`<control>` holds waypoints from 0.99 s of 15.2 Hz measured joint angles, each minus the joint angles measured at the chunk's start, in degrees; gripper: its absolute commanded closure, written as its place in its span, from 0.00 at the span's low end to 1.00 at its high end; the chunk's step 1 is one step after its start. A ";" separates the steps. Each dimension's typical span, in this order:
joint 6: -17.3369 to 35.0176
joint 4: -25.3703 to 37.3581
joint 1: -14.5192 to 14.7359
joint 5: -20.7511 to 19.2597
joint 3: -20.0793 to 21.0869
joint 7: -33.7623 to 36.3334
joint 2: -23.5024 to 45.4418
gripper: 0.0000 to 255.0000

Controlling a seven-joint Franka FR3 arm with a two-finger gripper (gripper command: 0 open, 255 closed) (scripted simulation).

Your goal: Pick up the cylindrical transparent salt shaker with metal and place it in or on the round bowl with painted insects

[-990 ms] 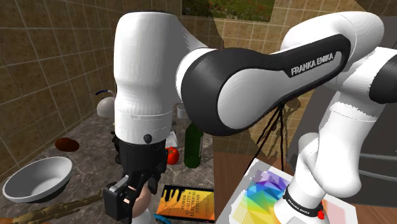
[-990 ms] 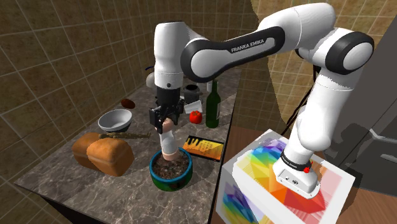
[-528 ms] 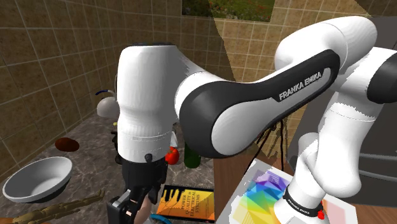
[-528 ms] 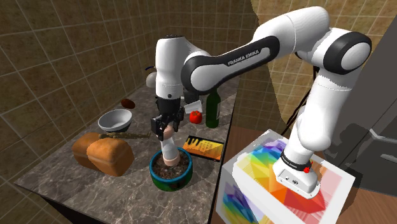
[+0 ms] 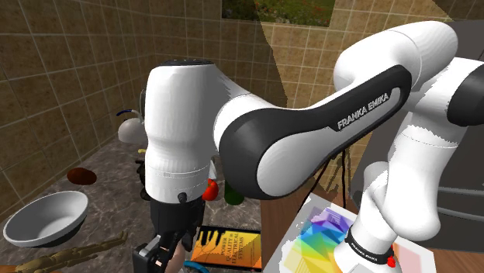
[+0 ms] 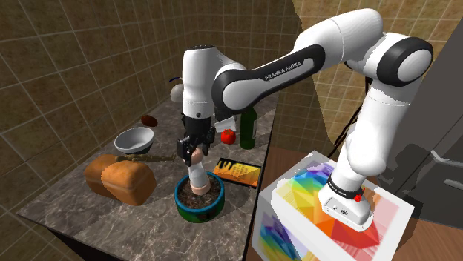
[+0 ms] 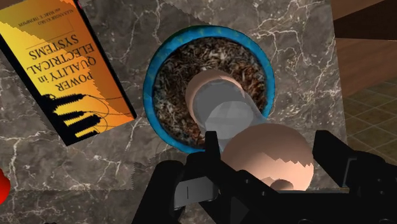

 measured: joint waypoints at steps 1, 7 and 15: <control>0.01 0.00 0.00 0.00 0.00 0.00 0.00 0.00; -0.83 0.37 -0.17 0.31 -0.12 -0.30 -0.54 0.00; -6.86 4.91 -0.61 1.05 -0.48 -0.71 -2.17 0.00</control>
